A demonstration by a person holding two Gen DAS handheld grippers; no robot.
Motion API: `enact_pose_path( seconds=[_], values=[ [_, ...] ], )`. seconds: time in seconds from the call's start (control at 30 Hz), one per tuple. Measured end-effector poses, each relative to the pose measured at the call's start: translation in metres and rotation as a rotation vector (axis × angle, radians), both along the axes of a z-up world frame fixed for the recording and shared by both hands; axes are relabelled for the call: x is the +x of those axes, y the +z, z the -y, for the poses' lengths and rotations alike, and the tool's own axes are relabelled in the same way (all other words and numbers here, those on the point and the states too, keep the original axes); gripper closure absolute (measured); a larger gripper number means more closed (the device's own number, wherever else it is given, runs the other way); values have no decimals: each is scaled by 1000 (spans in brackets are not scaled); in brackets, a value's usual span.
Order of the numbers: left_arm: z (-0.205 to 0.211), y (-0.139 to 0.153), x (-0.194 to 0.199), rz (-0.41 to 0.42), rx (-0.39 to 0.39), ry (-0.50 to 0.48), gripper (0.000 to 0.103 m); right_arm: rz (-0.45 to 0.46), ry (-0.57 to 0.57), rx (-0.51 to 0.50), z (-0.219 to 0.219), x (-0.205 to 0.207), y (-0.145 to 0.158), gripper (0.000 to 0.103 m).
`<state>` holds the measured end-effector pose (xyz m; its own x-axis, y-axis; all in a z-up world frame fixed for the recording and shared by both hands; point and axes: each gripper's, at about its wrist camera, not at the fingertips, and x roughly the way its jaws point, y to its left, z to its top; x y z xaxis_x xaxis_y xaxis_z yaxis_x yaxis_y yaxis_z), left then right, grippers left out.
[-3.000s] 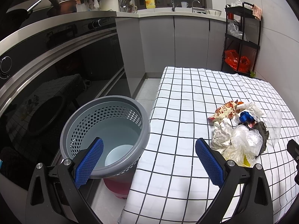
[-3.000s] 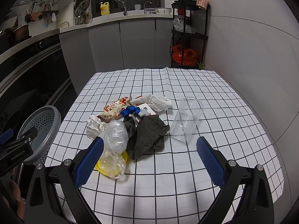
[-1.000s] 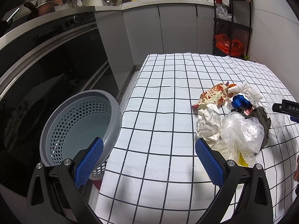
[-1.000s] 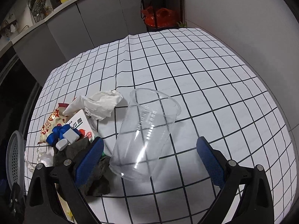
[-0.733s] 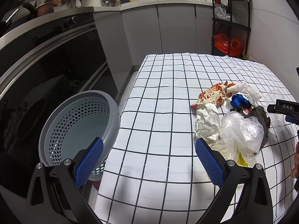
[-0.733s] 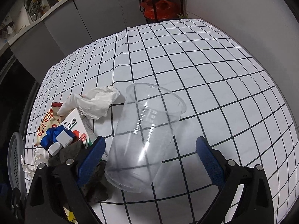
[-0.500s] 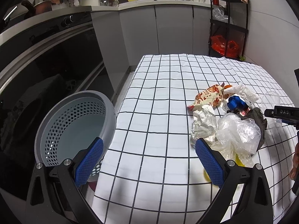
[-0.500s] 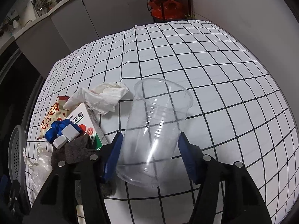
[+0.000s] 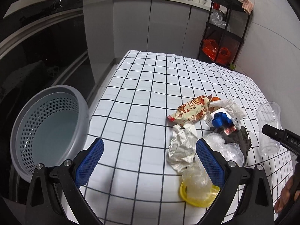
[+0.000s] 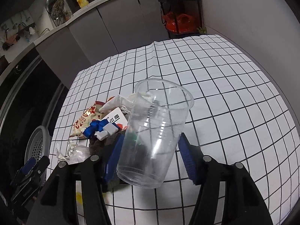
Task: Collect trash
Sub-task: 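Grasp the clear plastic cup with the right tool while the left tool grasps crumpled foil, then carry foil and cup over the grey basket and release both inside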
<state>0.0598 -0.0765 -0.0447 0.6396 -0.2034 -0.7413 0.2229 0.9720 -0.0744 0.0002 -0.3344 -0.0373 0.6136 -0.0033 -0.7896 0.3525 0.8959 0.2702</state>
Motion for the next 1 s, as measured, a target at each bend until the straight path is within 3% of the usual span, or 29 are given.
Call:
enact_pose_path(
  seconds=[0.33,0.4,0.53,0.67,0.8,1.0],
  values=[
    [31,-12,15,13,57,-51,9,10,36,-32,-10,2,4,45],
    [33,-17,17,-9,58,-68,26,9,40,-42,-12,2,4,45],
    [32,-24,20,-56,36,-95,47,5,46,-51,-14,4,3,45],
    [31,-23,19,-74,2,-127,85,4,54,-68,-20,5,3,45],
    [30,-18,13,-51,8,-139,92,6,57,-86,-24,5,4,45],
    [15,3,0,27,44,-125,94,23,61,-101,-30,3,7,45]
  ],
)
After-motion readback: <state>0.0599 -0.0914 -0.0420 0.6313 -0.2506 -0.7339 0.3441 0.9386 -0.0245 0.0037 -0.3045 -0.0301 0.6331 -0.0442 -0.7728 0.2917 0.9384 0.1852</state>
